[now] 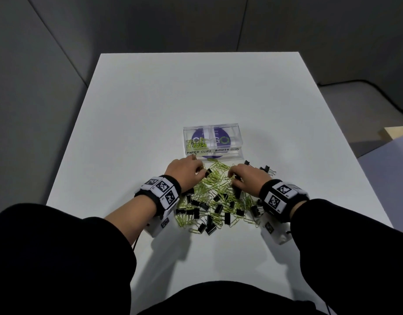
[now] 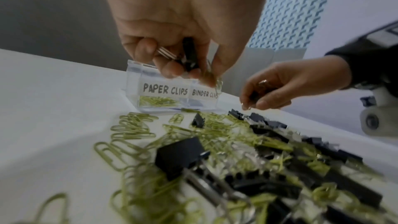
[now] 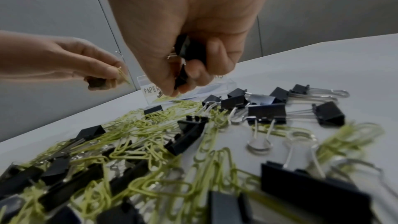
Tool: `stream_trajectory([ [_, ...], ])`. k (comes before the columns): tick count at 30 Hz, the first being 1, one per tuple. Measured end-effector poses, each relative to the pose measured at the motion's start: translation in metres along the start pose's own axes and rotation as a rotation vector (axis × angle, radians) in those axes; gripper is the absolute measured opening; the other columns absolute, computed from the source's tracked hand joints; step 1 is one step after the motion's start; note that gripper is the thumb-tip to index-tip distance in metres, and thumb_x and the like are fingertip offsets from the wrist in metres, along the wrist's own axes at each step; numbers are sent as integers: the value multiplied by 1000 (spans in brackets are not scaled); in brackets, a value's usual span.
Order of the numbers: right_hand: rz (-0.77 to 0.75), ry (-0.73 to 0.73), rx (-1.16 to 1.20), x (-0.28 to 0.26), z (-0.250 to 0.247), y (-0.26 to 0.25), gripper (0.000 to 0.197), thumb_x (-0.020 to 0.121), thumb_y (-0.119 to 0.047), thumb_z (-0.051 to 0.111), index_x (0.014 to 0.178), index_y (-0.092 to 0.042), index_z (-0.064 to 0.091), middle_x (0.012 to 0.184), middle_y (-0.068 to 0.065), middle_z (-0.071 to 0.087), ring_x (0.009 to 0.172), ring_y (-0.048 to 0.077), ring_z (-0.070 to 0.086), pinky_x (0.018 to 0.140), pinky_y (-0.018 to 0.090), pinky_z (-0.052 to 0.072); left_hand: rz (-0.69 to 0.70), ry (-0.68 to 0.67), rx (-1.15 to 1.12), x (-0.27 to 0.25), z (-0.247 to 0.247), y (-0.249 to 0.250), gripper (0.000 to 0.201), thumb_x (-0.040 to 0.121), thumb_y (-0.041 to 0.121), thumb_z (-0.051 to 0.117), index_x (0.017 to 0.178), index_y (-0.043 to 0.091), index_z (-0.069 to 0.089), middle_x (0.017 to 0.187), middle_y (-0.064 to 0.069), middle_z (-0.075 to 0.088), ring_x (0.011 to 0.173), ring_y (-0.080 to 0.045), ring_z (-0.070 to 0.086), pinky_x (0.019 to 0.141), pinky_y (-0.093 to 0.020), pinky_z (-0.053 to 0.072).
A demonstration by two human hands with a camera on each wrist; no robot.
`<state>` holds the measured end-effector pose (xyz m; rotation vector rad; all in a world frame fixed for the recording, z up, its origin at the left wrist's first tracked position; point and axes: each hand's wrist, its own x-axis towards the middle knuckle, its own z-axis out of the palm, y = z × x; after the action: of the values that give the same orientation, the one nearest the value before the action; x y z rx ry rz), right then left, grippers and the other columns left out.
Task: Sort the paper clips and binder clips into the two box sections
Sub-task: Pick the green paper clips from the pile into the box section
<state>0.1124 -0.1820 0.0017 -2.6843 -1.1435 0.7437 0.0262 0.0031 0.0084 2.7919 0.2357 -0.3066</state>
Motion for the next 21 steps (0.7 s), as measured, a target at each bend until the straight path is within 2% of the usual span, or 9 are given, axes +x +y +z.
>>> stream_trajectory([
  [3, 69, 14, -21, 3, 0, 6, 25, 94, -30, 42, 112, -15, 50, 117, 5, 56, 98, 24, 58, 78, 35, 46, -27, 37, -20, 3, 2, -3, 32, 97, 29, 33, 93, 6, 55, 84, -3, 43, 71, -22, 45, 65, -29, 31],
  [5, 107, -10, -51, 5, 0, 11, 31, 94, -37, 43, 113, -12, 48, 116, 7, 55, 98, 26, 58, 77, 36, 46, -36, 51, -12, 5, 3, -8, 34, 98, 34, 33, 81, 10, 49, 77, 1, 41, 68, -20, 44, 62, -28, 32],
  [8, 145, -1, -73, 9, -3, 16, 33, 97, -38, 39, 115, -11, 49, 118, 9, 54, 97, 27, 59, 78, 37, 49, -38, 11, 13, 8, 5, -16, 40, 99, 40, 28, 80, 13, 51, 69, 4, 45, 67, -18, 47, 59, -28, 37],
  [11, 199, 90, -52, 18, -10, 23, 34, 98, -36, 36, 116, -12, 52, 120, 10, 49, 95, 29, 60, 76, 37, 48, -34, -9, 67, 12, 2, -26, 43, 100, 39, 25, 94, 12, 58, 79, 1, 54, 70, -16, 52, 64, -30, 46],
  [14, 242, 132, -48, 28, -16, 30, 31, 99, -33, 36, 115, -12, 53, 119, 11, 50, 96, 32, 60, 79, 39, 48, -93, 11, 134, 17, -8, -42, 41, 100, 37, 28, 98, 11, 59, 89, -4, 61, 79, -21, 59, 70, -32, 49],
  [18, 247, 93, -19, 38, -12, 32, 29, 98, -32, 40, 114, -12, 53, 118, 11, 51, 100, 32, 59, 82, 40, 48, -205, -105, 215, 27, -15, -62, 42, 99, 38, 31, 102, 9, 61, 99, -9, 65, 90, -25, 62, 75, -32, 48],
  [21, 253, 18, 53, 40, -5, 33, 28, 95, -27, 47, 116, -10, 52, 121, 13, 50, 103, 33, 57, 89, 41, 48, -246, -137, 192, 34, -13, -66, 41, 99, 38, 32, 104, 9, 61, 103, -10, 65, 95, -26, 61, 80, -34, 48],
])
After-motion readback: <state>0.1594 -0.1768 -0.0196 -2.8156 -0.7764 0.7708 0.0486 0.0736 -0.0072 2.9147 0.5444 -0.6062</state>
